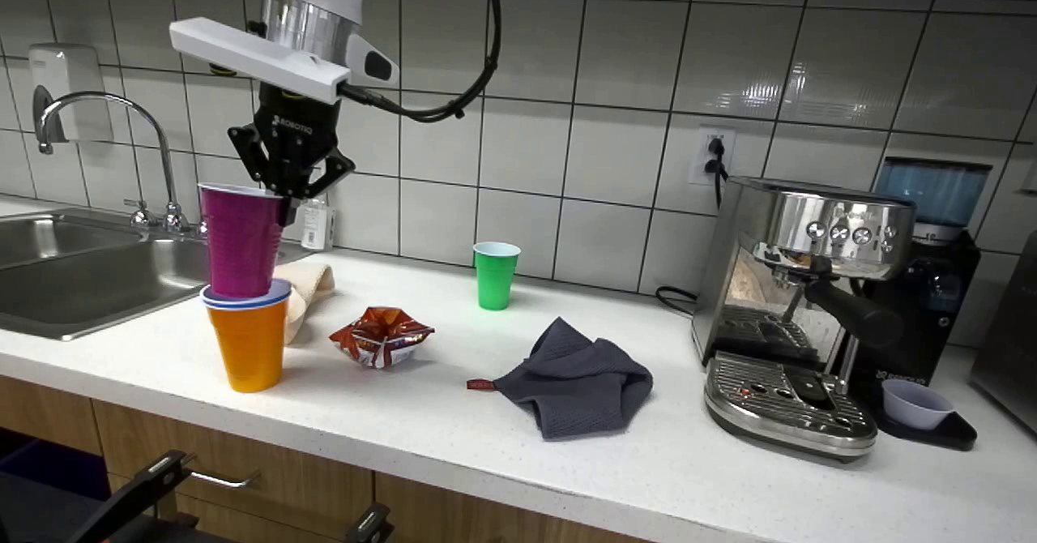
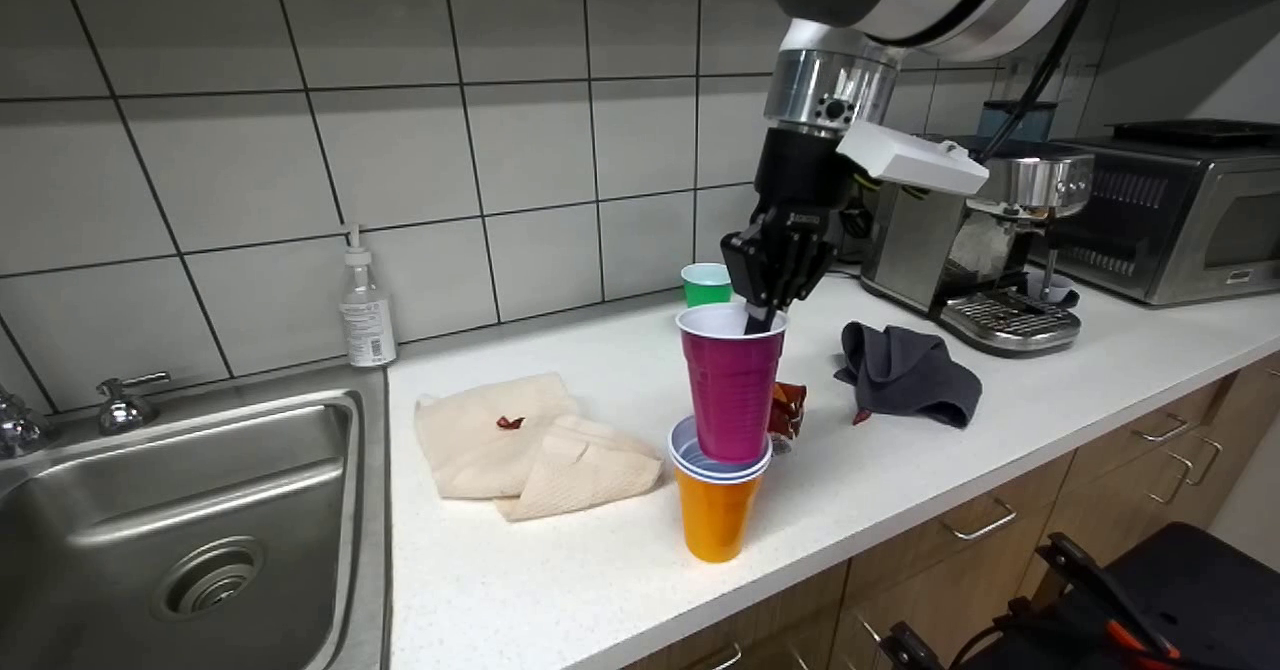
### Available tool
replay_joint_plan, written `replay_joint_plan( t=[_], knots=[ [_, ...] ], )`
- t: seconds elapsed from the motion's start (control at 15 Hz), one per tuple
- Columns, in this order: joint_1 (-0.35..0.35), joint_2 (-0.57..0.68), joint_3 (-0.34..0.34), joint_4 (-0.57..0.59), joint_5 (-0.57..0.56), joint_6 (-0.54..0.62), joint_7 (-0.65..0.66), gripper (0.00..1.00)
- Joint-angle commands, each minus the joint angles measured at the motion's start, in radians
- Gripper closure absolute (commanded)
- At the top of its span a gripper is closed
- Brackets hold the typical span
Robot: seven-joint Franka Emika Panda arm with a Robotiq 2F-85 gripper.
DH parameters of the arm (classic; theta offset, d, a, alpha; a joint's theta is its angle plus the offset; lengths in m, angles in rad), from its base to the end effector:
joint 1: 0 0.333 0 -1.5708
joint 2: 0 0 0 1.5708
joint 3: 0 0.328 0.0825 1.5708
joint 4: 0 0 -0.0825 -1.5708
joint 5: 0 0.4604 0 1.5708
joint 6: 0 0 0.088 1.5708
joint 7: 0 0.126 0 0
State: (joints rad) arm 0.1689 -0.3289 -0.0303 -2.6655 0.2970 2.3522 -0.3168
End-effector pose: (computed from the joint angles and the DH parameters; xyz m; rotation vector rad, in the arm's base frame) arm 0.4463 0.0716 0.2867 -2.8990 -0.3621 -0.0496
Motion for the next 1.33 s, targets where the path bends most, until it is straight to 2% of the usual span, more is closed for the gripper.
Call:
replay_joint_plan(
  t=[0.0, 1.27],
  knots=[
    [-0.002, 0.006, 0.014, -0.014, -0.003, 0.045, 0.002, 0.99],
    [0.026, 0.084, 0.017, -0.043, 0.024, 0.190, -0.014, 0.99]
  ],
)
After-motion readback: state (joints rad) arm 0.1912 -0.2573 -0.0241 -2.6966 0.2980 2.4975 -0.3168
